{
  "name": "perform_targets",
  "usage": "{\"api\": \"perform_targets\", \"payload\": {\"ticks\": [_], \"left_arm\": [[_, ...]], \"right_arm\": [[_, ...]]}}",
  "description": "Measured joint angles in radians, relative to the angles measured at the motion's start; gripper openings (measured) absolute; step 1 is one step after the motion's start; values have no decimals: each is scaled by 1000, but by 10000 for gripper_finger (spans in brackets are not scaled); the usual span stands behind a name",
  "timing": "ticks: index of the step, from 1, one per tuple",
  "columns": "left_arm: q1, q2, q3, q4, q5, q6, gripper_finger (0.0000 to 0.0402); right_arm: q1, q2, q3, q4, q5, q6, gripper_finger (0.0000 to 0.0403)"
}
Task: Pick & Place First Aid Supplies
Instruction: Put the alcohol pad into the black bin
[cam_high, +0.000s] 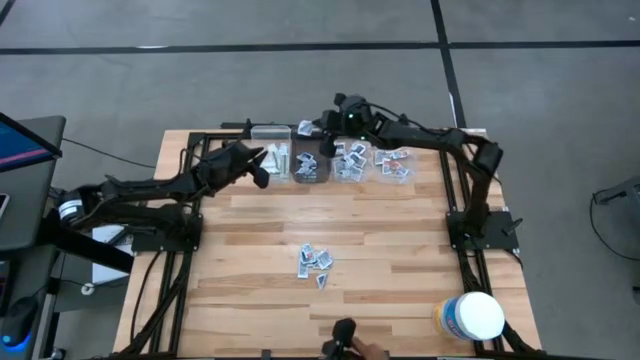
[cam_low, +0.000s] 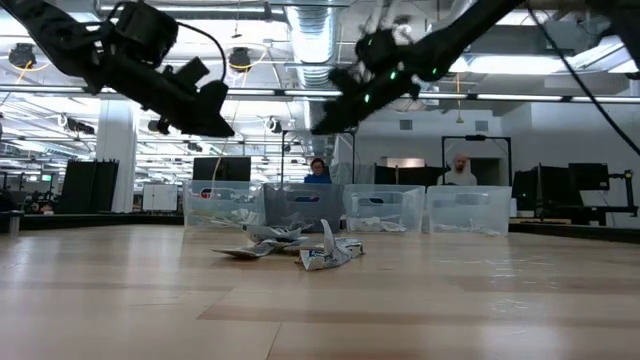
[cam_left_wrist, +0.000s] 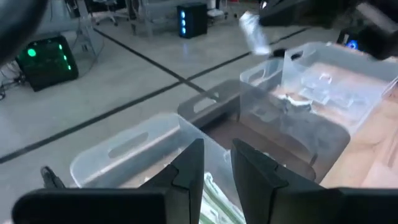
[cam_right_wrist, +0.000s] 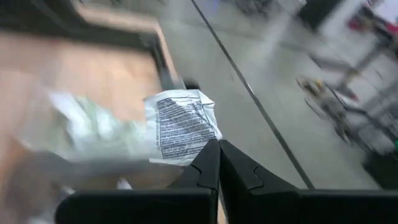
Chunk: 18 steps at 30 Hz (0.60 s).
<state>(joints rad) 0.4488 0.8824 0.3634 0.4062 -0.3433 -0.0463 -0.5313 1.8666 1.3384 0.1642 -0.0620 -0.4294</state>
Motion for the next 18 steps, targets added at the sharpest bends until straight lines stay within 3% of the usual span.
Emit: {"api": "perform_targets", "payload": {"ticks": [5,11,18], "left_arm": [[0,97,0,37,0,-14,81],[-5,186,0,122,1,-40,81],[-5,191,0,141,4,-41,81]], "right_arm": [[-4,56,0,-54,112,-22,0],[11,55,0,-104,112,-46,0],[40,55,0,-114,109,-77,14]]}}
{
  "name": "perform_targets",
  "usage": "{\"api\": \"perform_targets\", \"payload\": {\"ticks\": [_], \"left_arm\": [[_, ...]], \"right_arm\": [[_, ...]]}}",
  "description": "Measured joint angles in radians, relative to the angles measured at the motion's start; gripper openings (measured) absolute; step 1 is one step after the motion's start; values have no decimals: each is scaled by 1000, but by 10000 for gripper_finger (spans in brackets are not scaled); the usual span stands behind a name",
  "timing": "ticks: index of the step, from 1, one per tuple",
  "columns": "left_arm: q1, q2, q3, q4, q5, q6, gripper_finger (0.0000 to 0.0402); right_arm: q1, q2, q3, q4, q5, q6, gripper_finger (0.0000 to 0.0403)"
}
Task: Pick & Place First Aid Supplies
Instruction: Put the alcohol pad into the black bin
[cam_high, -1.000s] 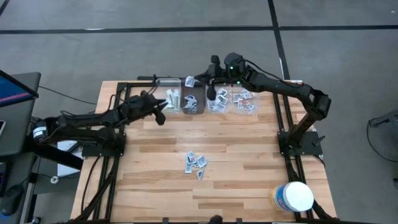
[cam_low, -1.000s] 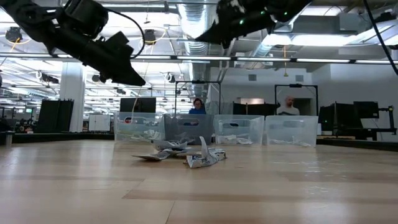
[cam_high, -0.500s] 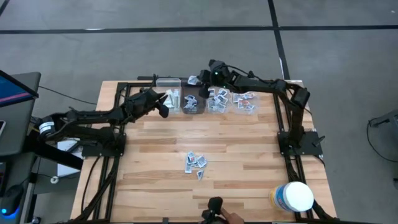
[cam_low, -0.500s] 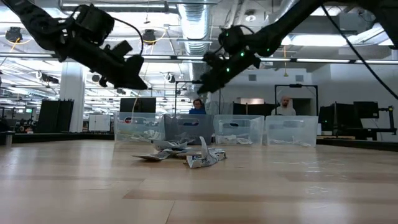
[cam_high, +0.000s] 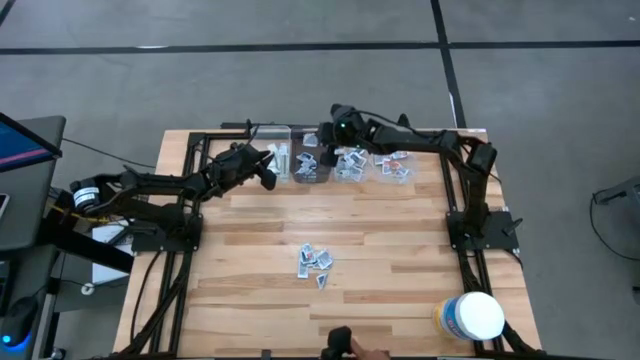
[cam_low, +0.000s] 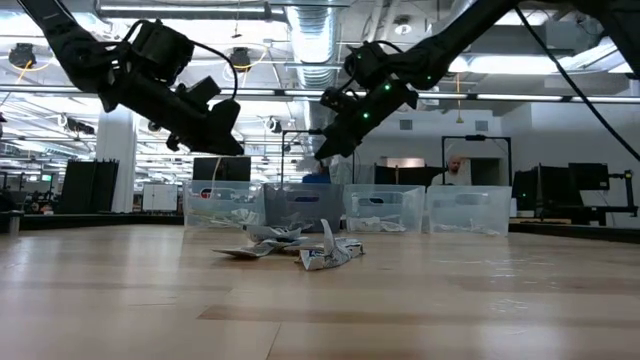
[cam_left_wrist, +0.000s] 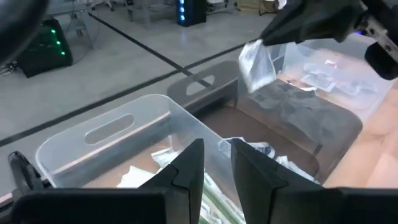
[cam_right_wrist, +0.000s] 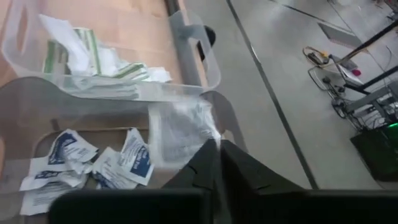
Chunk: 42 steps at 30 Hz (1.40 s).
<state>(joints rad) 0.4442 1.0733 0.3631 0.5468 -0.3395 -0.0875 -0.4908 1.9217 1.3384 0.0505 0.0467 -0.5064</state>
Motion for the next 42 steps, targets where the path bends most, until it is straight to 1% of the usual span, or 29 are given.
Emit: {"api": "perform_targets", "payload": {"ticks": [3,7,11,14,19,24,29,33,36,38,42], "left_arm": [[0,0,0,-1,48,-9,81],[-1,0,0,-1,157,-61,81],[-8,0,0,-2,261,-93,81],[-30,0,0,-2,290,-101,81],[-72,0,0,-6,331,-101,81],[-108,-13,-1,-10,404,-102,81],[-158,-99,-1,-105,467,-110,81],[-230,-200,-1,-175,467,-112,81],[-288,-249,-1,-183,462,-112,81],[-328,-270,-1,-187,462,-112,81],[-411,-280,-1,-197,461,-112,81]], "right_arm": [[9,0,0,-10,3,-1,44],[24,-2,0,-40,6,-1,83],[52,-21,0,-82,19,1,104],[84,-40,1,-100,45,10,106],[152,-63,3,-139,52,10,106],[240,-61,1,-240,58,31,106],[331,-61,1,-311,112,193,106],[405,-61,1,-344,111,329,106],[458,-59,1,-381,108,421,106],[493,-56,1,-417,80,450,106],[571,-56,-1,-439,-58,441,106]]}}
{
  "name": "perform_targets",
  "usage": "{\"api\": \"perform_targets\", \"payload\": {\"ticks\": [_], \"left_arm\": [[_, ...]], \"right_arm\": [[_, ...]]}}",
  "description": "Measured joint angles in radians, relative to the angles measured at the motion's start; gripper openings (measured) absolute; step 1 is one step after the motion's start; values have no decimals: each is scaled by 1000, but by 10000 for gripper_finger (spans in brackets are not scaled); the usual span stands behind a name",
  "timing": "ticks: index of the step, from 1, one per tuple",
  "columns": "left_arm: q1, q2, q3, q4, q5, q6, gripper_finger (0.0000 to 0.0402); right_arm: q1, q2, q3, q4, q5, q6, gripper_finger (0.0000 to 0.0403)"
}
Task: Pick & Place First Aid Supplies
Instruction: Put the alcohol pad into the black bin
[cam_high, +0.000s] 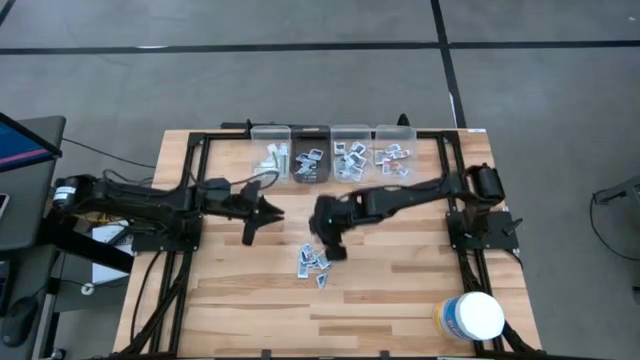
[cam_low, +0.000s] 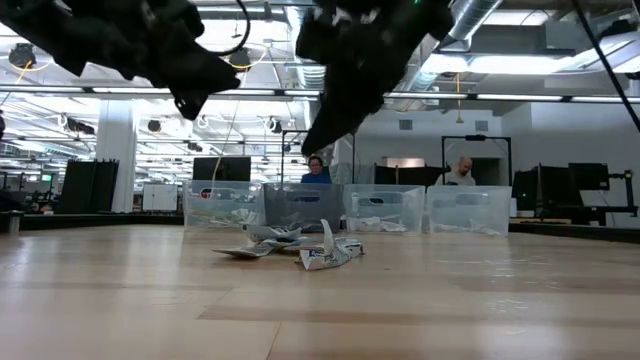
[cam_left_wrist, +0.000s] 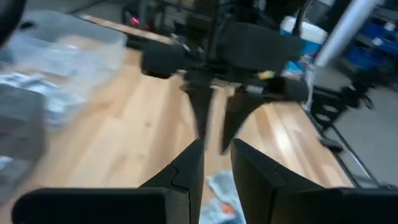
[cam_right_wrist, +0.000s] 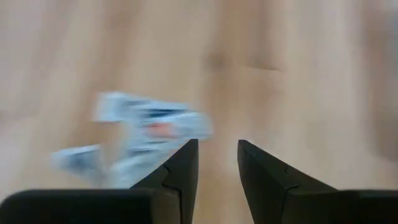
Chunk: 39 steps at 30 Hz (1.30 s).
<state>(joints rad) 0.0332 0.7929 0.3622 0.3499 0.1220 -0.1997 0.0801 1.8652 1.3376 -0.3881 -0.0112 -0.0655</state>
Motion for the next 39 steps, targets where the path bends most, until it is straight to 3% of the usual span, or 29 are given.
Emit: {"api": "perform_targets", "payload": {"ticks": [5,13,18,39], "left_arm": [[-102,7,0,-44,-1,-44,81],[-240,64,0,-47,-12,-83,81],[-290,109,0,-44,-44,-124,81],[-311,125,0,-35,-47,-148,81]], "right_arm": [[95,0,-3,-2,-121,-79,106],[190,2,-4,2,-123,-300,106],[191,21,-5,1,-122,-333,106],[219,174,18,2,-162,-536,106]]}}
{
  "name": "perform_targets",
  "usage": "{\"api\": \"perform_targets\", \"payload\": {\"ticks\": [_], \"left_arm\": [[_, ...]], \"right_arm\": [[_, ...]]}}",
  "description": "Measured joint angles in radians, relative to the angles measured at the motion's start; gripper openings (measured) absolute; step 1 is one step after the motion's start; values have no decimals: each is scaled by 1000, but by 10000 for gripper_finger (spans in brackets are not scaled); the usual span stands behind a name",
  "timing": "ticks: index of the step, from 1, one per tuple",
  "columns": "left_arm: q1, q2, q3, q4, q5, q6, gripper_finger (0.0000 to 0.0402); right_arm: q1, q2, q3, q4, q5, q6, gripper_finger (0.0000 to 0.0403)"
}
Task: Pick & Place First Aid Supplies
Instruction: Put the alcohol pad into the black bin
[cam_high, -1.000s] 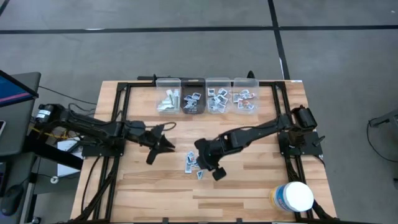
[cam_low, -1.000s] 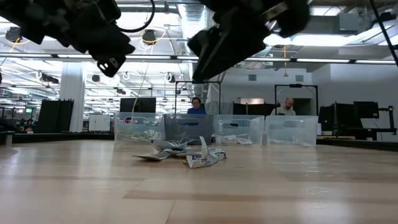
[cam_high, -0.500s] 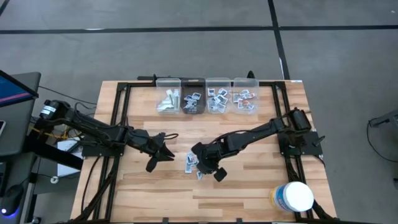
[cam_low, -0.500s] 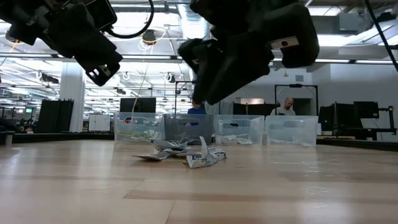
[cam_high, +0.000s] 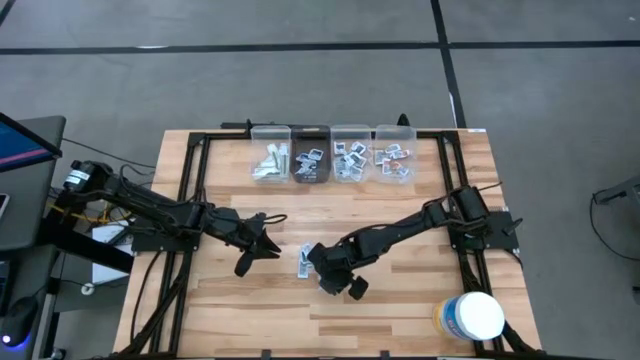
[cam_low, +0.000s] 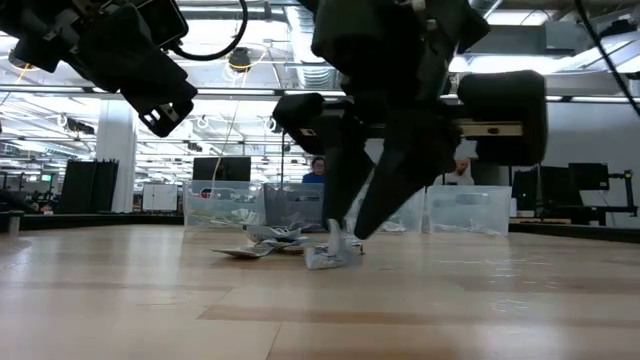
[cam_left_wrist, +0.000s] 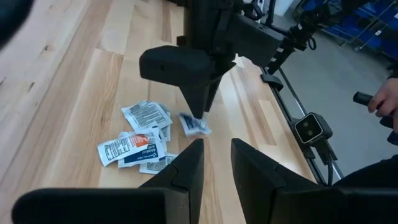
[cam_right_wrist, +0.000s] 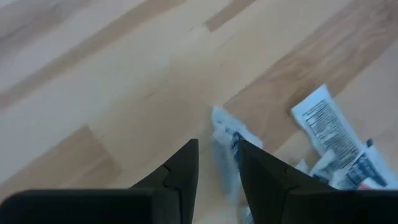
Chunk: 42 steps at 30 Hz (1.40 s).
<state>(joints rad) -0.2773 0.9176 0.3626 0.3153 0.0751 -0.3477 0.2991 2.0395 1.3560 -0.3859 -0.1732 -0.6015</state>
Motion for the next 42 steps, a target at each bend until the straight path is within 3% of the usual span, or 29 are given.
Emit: {"api": "perform_targets", "payload": {"ticks": [15,19,24,30,38,42], "left_arm": [[1,0,0,-1,0,10,81],[1,0,0,-1,0,10,81],[1,0,0,-2,0,10,81],[1,0,0,-1,-8,10,81],[1,0,0,-1,-16,10,81],[4,0,0,-1,-20,10,81]], "right_arm": [[-6,28,2,8,7,-10,103],[-3,50,19,-32,-9,-10,77],[0,60,58,-102,-2,-10,13],[-7,61,157,-203,27,-17,5],[-46,61,307,-307,148,-53,2],[-63,61,386,-365,294,-117,1]]}}
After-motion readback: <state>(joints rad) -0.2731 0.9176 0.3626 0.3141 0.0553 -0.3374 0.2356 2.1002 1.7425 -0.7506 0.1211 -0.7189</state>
